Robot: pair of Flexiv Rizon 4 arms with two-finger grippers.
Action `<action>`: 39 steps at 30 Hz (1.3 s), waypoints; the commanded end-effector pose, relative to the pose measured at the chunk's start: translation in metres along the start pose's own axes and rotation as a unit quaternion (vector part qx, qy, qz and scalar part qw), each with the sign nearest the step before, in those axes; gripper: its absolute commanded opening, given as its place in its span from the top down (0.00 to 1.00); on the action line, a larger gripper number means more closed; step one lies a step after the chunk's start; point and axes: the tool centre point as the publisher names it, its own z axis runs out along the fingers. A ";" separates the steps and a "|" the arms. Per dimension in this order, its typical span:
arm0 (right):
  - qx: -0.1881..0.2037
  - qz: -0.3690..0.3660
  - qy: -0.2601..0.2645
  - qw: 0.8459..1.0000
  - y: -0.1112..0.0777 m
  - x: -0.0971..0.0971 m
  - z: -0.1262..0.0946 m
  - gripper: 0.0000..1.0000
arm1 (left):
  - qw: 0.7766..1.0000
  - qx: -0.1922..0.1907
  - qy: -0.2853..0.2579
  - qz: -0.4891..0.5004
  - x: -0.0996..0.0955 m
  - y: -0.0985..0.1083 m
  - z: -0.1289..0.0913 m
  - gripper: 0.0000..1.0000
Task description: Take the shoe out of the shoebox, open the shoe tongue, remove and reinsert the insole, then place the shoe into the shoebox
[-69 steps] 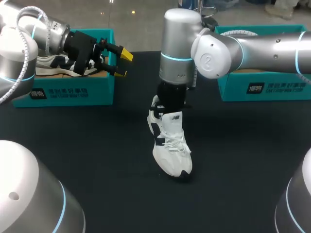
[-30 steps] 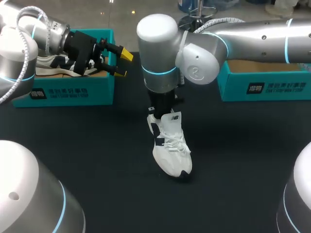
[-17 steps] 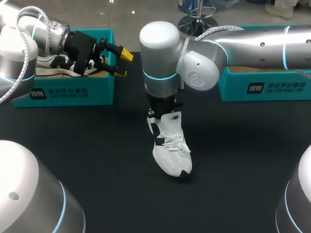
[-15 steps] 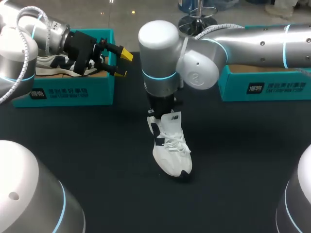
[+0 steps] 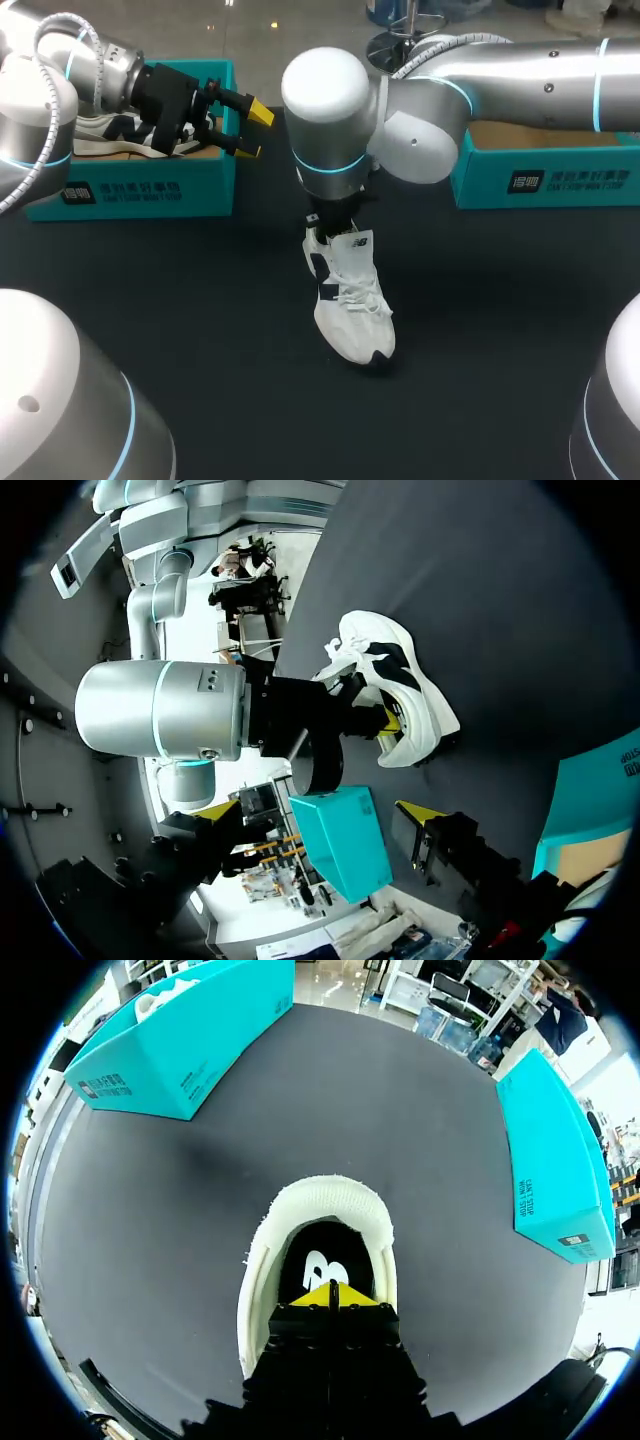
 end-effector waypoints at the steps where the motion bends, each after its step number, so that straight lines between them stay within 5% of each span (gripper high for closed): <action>1: -0.006 -0.008 -0.009 1.000 0.001 0.012 0.010 1.00 | 1.000 0.001 0.001 0.001 0.000 0.000 0.000 0.00; 9: 0.008 -0.015 0.015 1.000 -0.002 0.019 0.022 1.00 | 1.000 0.001 0.001 0.001 0.000 0.000 0.000 0.00; 21: -0.021 -0.019 -0.030 0.999 -0.004 0.001 -0.014 1.00 | 1.000 0.001 0.001 0.001 0.000 0.000 0.000 0.00; 27: -0.036 -0.033 -0.044 0.998 0.005 -0.002 -0.002 1.00 | 1.000 0.001 0.001 0.001 0.000 0.000 0.000 0.00; 39: -0.003 -0.039 -0.032 0.999 -0.001 0.003 0.031 1.00 | 1.000 0.001 0.001 0.001 0.000 0.000 0.000 0.00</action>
